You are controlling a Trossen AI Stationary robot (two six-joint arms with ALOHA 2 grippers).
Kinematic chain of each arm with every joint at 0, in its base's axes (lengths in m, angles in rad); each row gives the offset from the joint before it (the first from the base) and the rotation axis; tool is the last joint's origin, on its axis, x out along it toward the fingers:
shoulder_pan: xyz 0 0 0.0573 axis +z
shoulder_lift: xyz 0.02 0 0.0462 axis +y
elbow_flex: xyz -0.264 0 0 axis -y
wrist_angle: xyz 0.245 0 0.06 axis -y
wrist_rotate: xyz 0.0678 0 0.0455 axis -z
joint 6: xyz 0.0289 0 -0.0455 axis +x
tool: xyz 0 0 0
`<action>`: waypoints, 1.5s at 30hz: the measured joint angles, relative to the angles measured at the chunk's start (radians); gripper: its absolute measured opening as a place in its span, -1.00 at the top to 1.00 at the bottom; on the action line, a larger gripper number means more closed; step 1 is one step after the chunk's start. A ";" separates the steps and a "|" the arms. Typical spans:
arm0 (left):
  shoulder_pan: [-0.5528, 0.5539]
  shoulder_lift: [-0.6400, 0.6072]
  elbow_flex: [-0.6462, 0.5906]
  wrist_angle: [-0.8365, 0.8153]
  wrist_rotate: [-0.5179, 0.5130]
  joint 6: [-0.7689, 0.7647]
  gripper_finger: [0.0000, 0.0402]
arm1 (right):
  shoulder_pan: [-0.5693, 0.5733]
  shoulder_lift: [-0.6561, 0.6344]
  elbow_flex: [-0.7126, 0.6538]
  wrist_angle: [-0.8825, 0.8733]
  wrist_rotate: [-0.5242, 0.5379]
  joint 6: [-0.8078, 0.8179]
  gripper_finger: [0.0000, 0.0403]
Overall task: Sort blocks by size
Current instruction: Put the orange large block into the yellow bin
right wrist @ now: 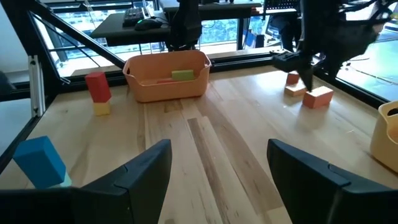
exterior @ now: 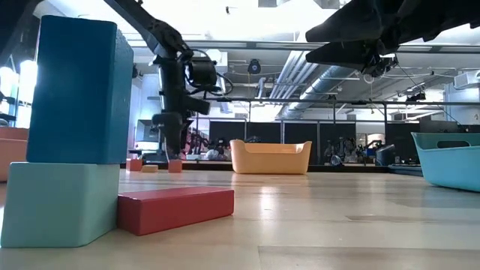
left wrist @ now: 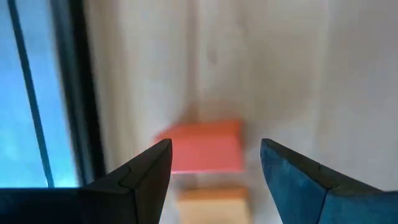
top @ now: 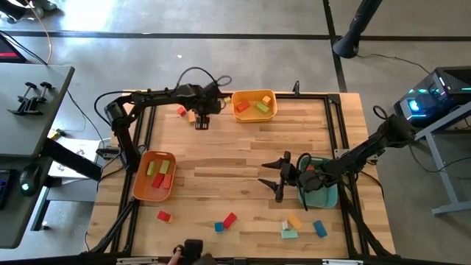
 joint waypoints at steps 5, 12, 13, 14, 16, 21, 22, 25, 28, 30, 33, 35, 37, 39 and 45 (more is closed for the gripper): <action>0.063 0.032 -0.002 0.101 0.057 -0.031 -0.14 | 0.000 0.000 0.000 0.000 0.000 0.000 -0.30; 0.111 0.026 0.000 0.095 0.037 -0.599 -0.14 | 0.000 0.000 0.000 0.000 0.005 0.005 -0.30; 0.115 0.026 -0.002 0.081 0.065 -0.664 -0.14 | 0.000 0.000 0.000 0.000 0.005 0.010 -0.30; 0.115 0.026 -0.010 0.080 0.087 -0.711 -0.14 | 0.000 0.000 0.000 0.000 0.005 0.014 -0.30; 0.114 0.026 -0.029 0.075 0.087 -0.782 -0.15 | 0.000 0.000 0.000 -0.006 0.005 0.017 -0.30; 0.122 0.027 -0.042 0.064 0.034 -0.835 -0.22 | 0.000 0.000 0.000 -0.042 0.004 0.039 -0.30; 0.124 0.027 -0.042 0.063 0.025 -0.847 -0.25 | 0.000 0.000 0.000 -0.052 0.003 0.047 -0.30; 0.127 0.027 -0.043 0.075 0.023 -0.867 -0.38 | 0.000 0.000 0.000 -0.068 -0.002 0.067 -0.30; 0.126 0.036 -0.043 0.097 0.028 -0.885 -0.45 | 0.000 0.000 0.000 -0.070 -0.003 0.062 -0.30; 0.126 0.048 -0.043 0.103 0.052 -0.899 -0.46 | 0.000 0.000 0.000 -0.070 -0.003 0.061 -0.30; 0.122 0.072 -0.043 0.123 0.098 -0.927 -0.46 | 0.001 0.000 0.000 -0.070 -0.003 0.060 -0.30; 0.112 0.082 -0.043 0.132 0.109 -0.926 -0.46 | 0.001 0.000 0.000 -0.070 -0.003 0.063 -0.30; 0.094 0.087 -0.043 0.137 0.123 -0.906 -0.46 | 0.001 0.000 0.000 -0.070 -0.003 0.061 -0.30; 0.075 0.089 -0.043 0.144 0.138 -0.873 -0.46 | 0.001 0.000 0.000 -0.074 -0.003 0.057 -0.30; -0.013 0.041 -0.042 0.128 0.143 -0.823 -0.46 | 0.001 0.000 0.000 -0.081 -0.003 0.045 -0.30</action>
